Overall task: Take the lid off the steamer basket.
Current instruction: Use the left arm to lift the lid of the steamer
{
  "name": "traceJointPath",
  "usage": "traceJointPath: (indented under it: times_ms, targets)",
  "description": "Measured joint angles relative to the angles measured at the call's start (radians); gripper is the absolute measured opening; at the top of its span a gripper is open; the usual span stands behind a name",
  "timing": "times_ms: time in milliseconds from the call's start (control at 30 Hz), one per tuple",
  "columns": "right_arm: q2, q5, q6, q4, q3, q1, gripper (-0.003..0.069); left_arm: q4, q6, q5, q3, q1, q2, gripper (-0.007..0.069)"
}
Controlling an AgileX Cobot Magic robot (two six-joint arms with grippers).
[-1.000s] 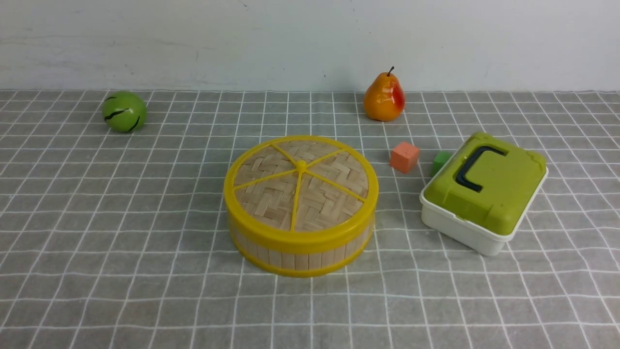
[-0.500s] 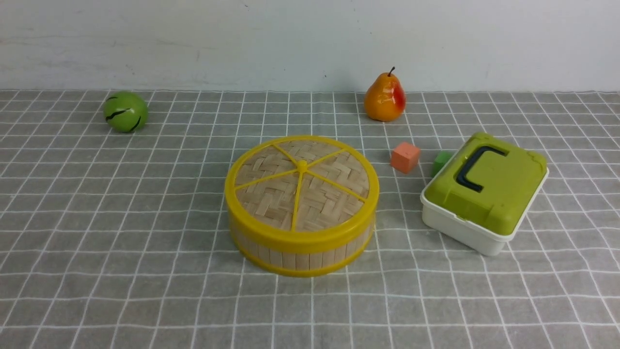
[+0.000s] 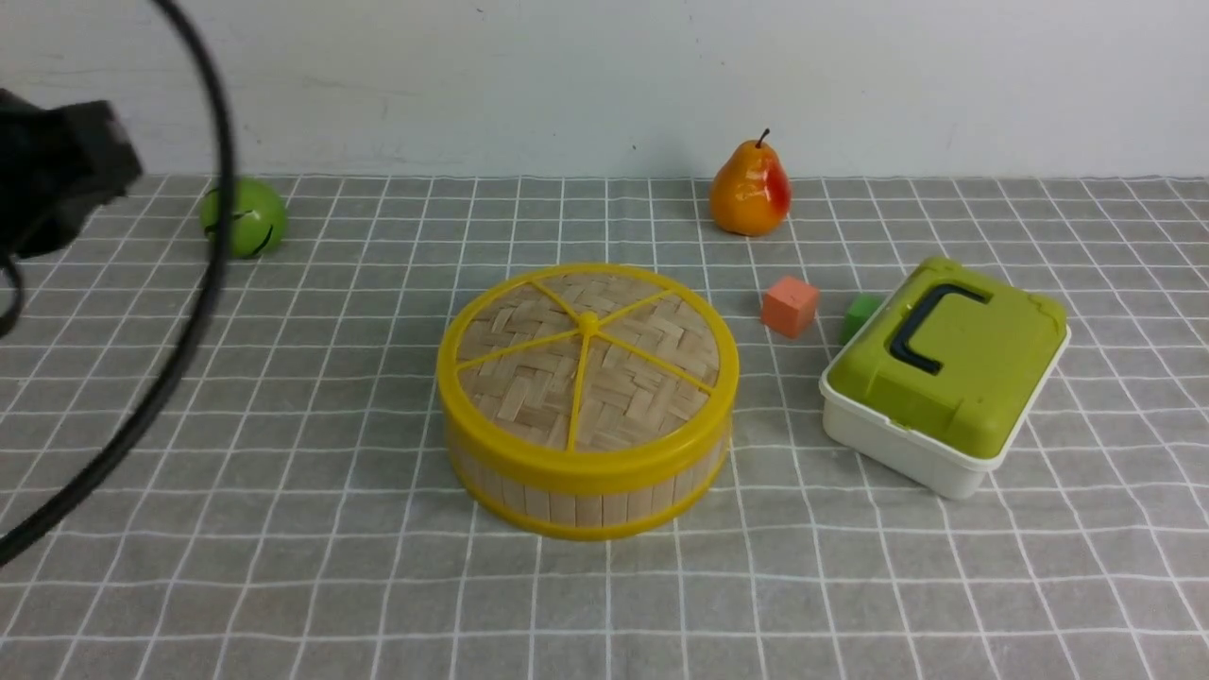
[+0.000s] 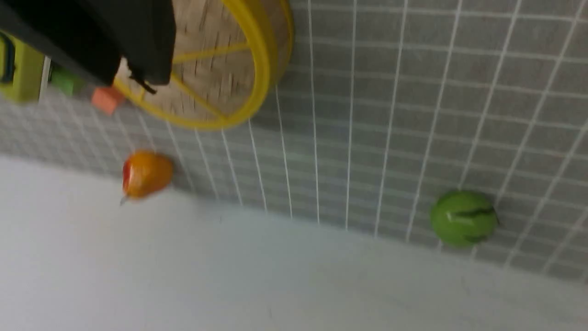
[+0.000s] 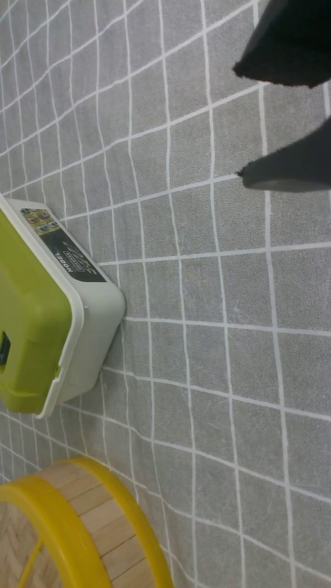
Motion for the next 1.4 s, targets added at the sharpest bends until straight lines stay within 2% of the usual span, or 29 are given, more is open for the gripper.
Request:
traceJointPath:
  times_ms: [100, 167, 200, 233, 333, 500, 633, 667, 800, 833, 867, 933, 1133, 1400]
  targets:
    - [0.000, 0.000, 0.000, 0.000, 0.000, 0.000, 0.0241, -0.042, 0.110, 0.166, -0.159, -0.073, 0.151, -0.0013]
    - [0.000, 0.000, 0.000, 0.000, 0.000, 0.000, 0.0241, -0.096, 0.181, 0.300, -0.310, -0.122, 0.267, -0.0013]
    - [0.000, 0.000, 0.000, 0.000, 0.000, 0.000, 0.0241, -0.101, 0.186, 0.300, -0.310, -0.126, 0.278, -0.0013]
    - [0.000, 0.000, 0.000, 0.000, 0.000, 0.000, 0.0241, -0.137, 0.212, 0.365, -0.396, -0.151, 0.349, -0.0013]
    - [0.000, 0.000, 0.000, 0.000, 0.000, 0.000, 0.0241, -0.190, 0.230, 0.471, -0.574, -0.194, 0.498, -0.0013]
    - [0.000, 0.000, 0.000, 0.000, 0.000, 0.000, 0.0241, -0.169, 0.230, 0.546, -0.758, -0.227, 0.665, -0.0007]
    - [0.000, 0.000, 0.000, 0.000, 0.000, 0.000, 0.0241, -0.098, 0.230, 0.582, -0.874, -0.246, 0.783, 0.0074]
    - [0.000, 0.000, 0.000, 0.000, 0.000, 0.000, 0.0241, -0.065, 0.230, 0.598, -0.913, -0.255, 0.837, 0.0141]
    - [0.000, 0.000, 0.000, 0.000, 0.000, 0.000, 0.0241, -0.006, 0.230, 0.622, -1.005, -0.272, 0.958, 0.0320]
    - [0.000, 0.000, 0.000, 0.000, 0.000, 0.000, 0.0241, 0.000, 0.230, 0.621, -1.005, -0.273, 0.964, 0.0328]
    - [0.000, 0.000, 0.000, 0.000, 0.000, 0.000, 0.0241, 0.016, 0.230, 0.626, -1.031, -0.278, 1.003, 0.0377]
    - [0.000, 0.000, 0.000, 0.000, 0.000, 0.000, 0.0241, 0.046, 0.230, 0.626, -1.050, -0.280, 1.050, 0.0424]
    - [0.000, 0.000, 0.000, 0.000, 0.000, 0.000, 0.0241, 0.112, 0.230, 0.634, -1.057, -0.280, 1.130, 0.0442]
    - [0.000, 0.000, 0.000, 0.000, 0.000, 0.000, 0.0241, 0.116, 0.230, 0.625, -1.058, -0.280, 1.175, 0.0363]
